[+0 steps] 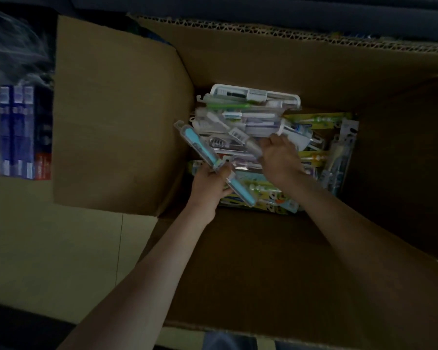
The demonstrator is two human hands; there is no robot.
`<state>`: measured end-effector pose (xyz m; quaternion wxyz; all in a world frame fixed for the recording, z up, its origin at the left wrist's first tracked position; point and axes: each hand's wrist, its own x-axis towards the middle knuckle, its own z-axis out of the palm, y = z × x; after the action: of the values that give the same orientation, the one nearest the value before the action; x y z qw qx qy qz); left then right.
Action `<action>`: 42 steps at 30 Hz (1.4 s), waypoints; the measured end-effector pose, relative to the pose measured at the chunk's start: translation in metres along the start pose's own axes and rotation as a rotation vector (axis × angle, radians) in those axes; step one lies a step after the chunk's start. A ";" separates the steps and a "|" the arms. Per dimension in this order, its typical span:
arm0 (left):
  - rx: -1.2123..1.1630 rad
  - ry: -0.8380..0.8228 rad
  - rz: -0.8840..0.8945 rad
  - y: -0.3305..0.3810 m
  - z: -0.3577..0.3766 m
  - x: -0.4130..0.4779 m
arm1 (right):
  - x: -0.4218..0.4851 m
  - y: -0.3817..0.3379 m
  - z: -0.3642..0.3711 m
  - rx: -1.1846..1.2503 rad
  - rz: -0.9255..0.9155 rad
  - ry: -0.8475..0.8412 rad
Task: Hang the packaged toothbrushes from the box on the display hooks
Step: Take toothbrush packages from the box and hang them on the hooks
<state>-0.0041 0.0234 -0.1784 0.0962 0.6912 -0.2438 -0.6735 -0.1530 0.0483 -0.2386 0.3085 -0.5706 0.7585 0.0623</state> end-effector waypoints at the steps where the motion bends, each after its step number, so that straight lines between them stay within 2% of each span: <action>1: 0.003 -0.005 -0.024 0.002 0.001 -0.005 | -0.010 0.003 -0.009 0.043 0.025 -0.023; 6: 0.124 -0.089 -0.076 0.030 0.018 -0.070 | -0.086 0.005 -0.082 0.411 0.125 -0.189; 8: 0.135 -0.125 -0.043 0.052 0.026 -0.116 | -0.122 -0.001 -0.122 0.516 0.080 -0.266; 14: 0.114 -0.373 0.282 0.125 0.017 -0.269 | -0.221 -0.036 -0.281 0.546 -0.093 -0.320; 17: 0.175 -0.482 0.459 0.168 0.005 -0.340 | -0.269 -0.062 -0.356 0.504 -0.170 -0.222; 20: 0.251 -0.474 0.634 0.226 0.000 -0.405 | -0.312 -0.083 -0.426 0.505 -0.172 -0.077; 26: 0.452 -0.517 1.037 0.329 0.006 -0.521 | -0.387 -0.121 -0.541 0.683 -0.289 0.335; 29: 0.487 -0.494 1.215 0.368 0.013 -0.569 | -0.415 -0.136 -0.591 0.700 -0.348 0.476; 33: 0.436 -0.538 1.326 0.405 0.025 -0.622 | -0.444 -0.140 -0.649 0.777 -0.398 0.653; 36: 0.438 -0.447 1.438 0.428 0.038 -0.654 | -0.464 -0.141 -0.686 0.866 -0.445 0.758; 42: 0.381 -0.356 1.540 0.453 0.066 -0.705 | -0.492 -0.133 -0.742 0.788 -0.456 0.872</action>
<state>-0.1443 -0.0260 0.6493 0.3729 0.2169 -0.7729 -0.4653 -0.2497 0.0784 0.6557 0.1633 -0.5343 0.6399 -0.5276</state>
